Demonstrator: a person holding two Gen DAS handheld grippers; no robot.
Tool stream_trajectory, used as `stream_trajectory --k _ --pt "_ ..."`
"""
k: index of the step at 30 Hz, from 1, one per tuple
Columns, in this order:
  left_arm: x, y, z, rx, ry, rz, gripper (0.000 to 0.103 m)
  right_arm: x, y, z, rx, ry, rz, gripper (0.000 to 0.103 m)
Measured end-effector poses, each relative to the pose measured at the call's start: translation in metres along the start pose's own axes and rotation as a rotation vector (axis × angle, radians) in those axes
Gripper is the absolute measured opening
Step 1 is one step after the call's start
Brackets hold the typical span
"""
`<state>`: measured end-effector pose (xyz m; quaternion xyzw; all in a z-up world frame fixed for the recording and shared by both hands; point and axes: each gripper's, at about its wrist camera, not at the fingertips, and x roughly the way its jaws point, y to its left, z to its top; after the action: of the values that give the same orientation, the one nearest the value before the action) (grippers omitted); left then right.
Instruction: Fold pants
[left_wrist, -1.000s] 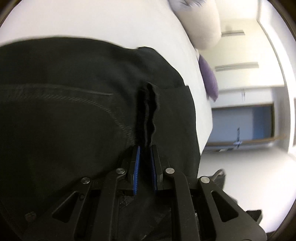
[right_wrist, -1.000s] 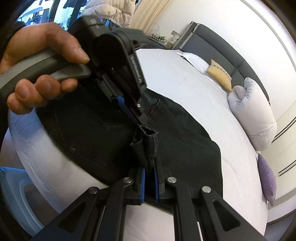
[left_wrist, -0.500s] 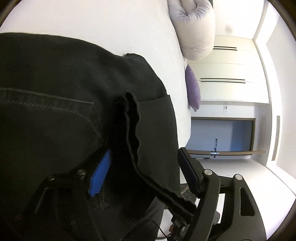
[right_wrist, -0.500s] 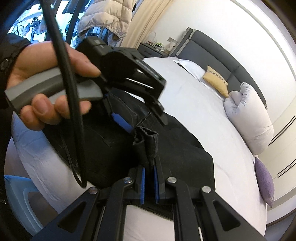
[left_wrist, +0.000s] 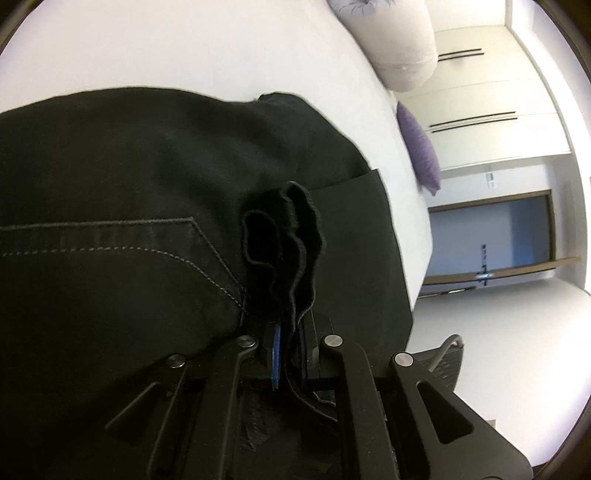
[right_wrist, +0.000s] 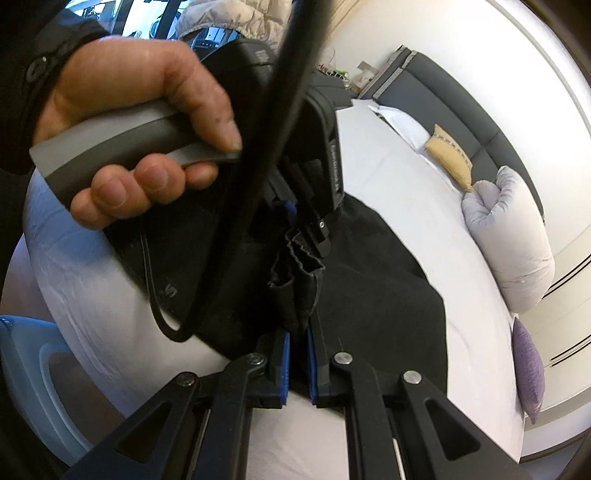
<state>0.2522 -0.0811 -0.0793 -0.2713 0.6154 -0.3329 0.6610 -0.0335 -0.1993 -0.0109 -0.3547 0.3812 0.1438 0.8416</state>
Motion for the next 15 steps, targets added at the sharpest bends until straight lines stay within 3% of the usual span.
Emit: stream_trajectory --k 4,5,8,9,12,15 --pt "0.004 0.002 0.002 0.007 0.01 0.002 0.007 0.018 0.001 -0.003 0.033 0.06 0.046 0.019" --pt "0.002 0.002 0.002 0.012 0.011 0.006 0.007 0.017 -0.002 -0.003 0.049 0.056 0.047 0.026" --pt "-0.014 -0.006 0.001 0.055 -0.005 0.079 0.01 0.007 -0.021 -0.006 0.14 0.026 0.102 0.065" --pt "-0.015 -0.012 0.003 0.073 -0.012 0.111 0.01 0.002 -0.029 -0.008 0.172 0.016 0.145 0.07" --pt "-0.034 -0.02 -0.001 0.11 -0.037 0.248 0.01 -0.01 -0.056 -0.016 0.276 -0.009 0.268 0.071" --pt "-0.049 -0.037 -0.008 0.156 -0.095 0.286 0.01 -0.011 -0.107 -0.027 0.449 -0.036 0.349 0.069"
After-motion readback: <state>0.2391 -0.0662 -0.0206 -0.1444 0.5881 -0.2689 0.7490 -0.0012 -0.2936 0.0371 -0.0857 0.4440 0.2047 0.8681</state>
